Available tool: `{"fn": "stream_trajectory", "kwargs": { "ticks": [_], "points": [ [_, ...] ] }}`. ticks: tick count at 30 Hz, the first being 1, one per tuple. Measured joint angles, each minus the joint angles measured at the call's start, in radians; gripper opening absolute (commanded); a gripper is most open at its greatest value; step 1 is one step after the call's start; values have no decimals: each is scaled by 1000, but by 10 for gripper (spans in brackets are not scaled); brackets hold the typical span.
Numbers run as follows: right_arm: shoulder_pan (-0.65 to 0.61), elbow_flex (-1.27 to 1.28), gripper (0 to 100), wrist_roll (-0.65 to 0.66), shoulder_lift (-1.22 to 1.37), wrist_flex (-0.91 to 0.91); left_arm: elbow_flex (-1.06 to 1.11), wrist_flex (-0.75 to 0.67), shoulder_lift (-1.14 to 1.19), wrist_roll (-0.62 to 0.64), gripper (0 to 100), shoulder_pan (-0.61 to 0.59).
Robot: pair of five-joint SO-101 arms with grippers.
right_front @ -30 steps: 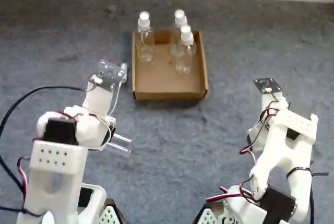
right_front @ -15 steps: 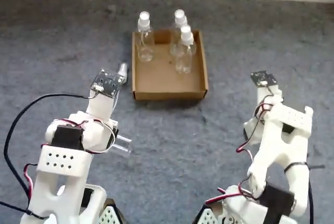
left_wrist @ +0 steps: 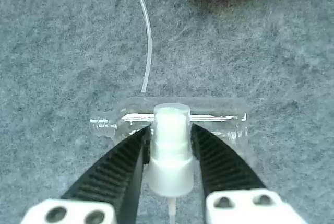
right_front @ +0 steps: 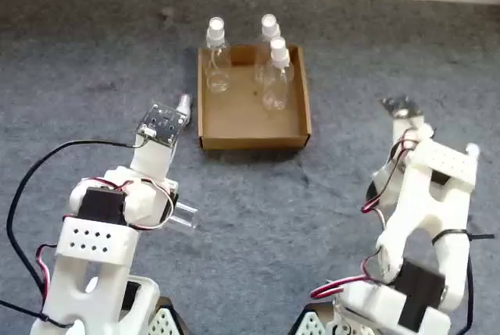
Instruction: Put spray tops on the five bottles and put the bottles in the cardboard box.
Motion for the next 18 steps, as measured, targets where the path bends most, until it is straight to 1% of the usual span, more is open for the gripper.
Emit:
{"fn": "stream_trajectory", "kwargs": {
  "ticks": [2, 4, 6, 8, 11, 13, 16, 18],
  "points": [
    [-43, -74, 5, -32, -72, 64, 0, -6, 0, 5, 3, 0],
    [-114, -118, 4, -101, -166, 83, 0, -35, 0, 6, 3, 0],
    [-206, -124, 4, -164, -272, 89, -6, -55, 0, 6, 3, 0],
    [-325, -109, 4, -215, -387, 80, -43, -61, 0, 6, 3, 0],
    [-514, -20, 4, -287, -549, 14, -141, -61, 0, 15, 3, 0],
    [-623, 71, 4, -313, -621, -54, -222, -61, 0, 57, 3, 0],
    [-773, 232, 4, -327, -660, -183, -350, -64, 0, 132, 3, -3],
    [-855, 342, 4, -330, -666, -293, -422, -92, 0, 149, 3, -14]
  ]
}}
